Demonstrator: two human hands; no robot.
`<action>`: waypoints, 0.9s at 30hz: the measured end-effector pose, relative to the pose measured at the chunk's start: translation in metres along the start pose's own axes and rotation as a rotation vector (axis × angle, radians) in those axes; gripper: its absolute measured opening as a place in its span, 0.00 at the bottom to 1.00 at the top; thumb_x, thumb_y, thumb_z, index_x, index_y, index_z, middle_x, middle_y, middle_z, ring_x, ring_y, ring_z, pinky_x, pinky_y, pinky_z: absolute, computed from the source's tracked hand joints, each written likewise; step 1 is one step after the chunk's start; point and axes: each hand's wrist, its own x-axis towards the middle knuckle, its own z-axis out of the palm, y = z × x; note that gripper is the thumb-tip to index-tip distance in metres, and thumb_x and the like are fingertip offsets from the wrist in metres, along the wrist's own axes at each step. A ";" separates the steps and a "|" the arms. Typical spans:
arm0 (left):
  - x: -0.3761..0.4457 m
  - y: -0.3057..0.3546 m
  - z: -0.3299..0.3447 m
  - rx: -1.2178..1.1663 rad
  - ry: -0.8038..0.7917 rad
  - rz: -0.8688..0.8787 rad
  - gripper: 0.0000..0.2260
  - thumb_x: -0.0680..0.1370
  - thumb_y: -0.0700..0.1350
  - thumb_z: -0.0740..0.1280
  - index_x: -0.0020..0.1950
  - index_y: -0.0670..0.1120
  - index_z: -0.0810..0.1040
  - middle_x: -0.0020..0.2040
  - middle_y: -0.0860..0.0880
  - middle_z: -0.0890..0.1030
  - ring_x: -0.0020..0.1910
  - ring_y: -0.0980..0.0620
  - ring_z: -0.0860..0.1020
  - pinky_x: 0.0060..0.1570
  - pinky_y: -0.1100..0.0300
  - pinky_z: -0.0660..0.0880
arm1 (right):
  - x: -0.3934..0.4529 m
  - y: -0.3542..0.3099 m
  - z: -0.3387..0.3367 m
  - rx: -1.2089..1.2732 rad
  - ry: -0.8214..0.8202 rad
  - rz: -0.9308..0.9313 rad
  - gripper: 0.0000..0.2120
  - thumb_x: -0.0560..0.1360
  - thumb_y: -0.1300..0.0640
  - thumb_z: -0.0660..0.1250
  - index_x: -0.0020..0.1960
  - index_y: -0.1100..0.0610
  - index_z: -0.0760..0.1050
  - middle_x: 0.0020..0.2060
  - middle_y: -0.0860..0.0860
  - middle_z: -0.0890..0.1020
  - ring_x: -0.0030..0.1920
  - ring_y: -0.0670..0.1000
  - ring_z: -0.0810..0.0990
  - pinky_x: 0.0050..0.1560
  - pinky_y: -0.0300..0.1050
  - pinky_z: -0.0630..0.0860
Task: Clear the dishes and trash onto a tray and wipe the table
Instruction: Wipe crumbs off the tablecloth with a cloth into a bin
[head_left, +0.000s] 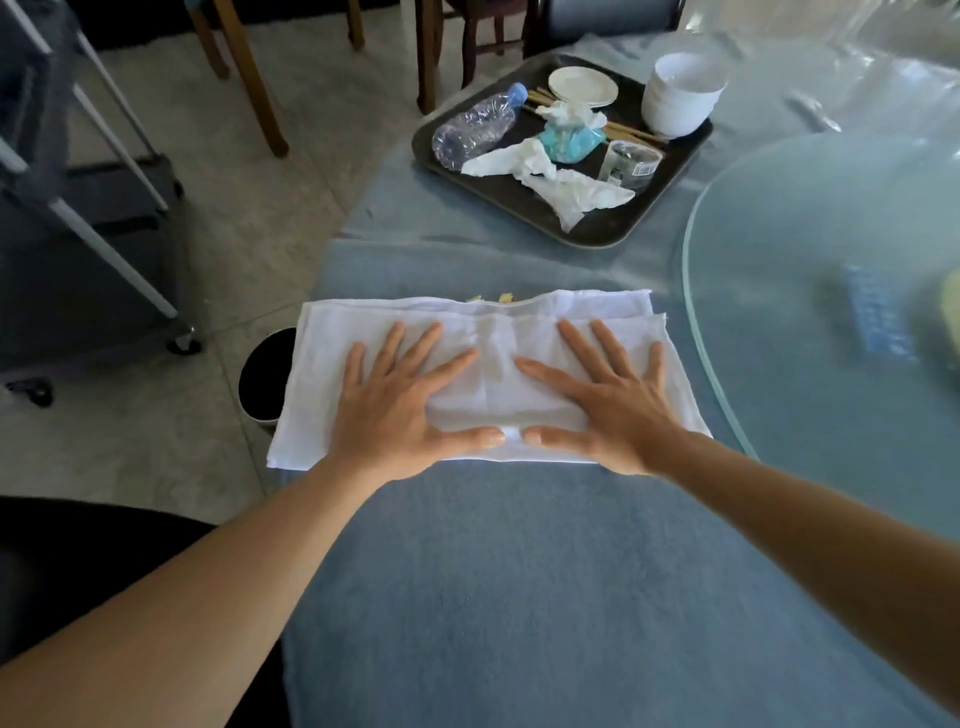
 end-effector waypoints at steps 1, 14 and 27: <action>0.000 0.000 0.000 -0.005 0.009 0.006 0.47 0.59 0.89 0.44 0.77 0.74 0.51 0.83 0.62 0.50 0.83 0.52 0.45 0.78 0.38 0.43 | 0.000 0.000 0.000 -0.006 0.000 0.001 0.38 0.66 0.12 0.41 0.73 0.18 0.37 0.84 0.43 0.37 0.83 0.57 0.35 0.70 0.83 0.36; 0.004 -0.002 -0.003 -0.035 0.024 0.036 0.44 0.65 0.86 0.46 0.79 0.71 0.56 0.84 0.58 0.52 0.84 0.47 0.45 0.78 0.38 0.41 | -0.018 -0.023 -0.010 -0.050 -0.042 0.145 0.33 0.72 0.19 0.36 0.76 0.22 0.36 0.84 0.47 0.39 0.84 0.57 0.40 0.74 0.79 0.39; 0.001 -0.011 -0.019 -0.061 -0.085 0.121 0.38 0.73 0.79 0.49 0.81 0.64 0.59 0.84 0.53 0.52 0.83 0.41 0.48 0.77 0.32 0.46 | -0.043 -0.133 0.005 0.216 0.110 0.730 0.25 0.84 0.37 0.41 0.80 0.29 0.45 0.85 0.48 0.46 0.84 0.50 0.47 0.80 0.64 0.44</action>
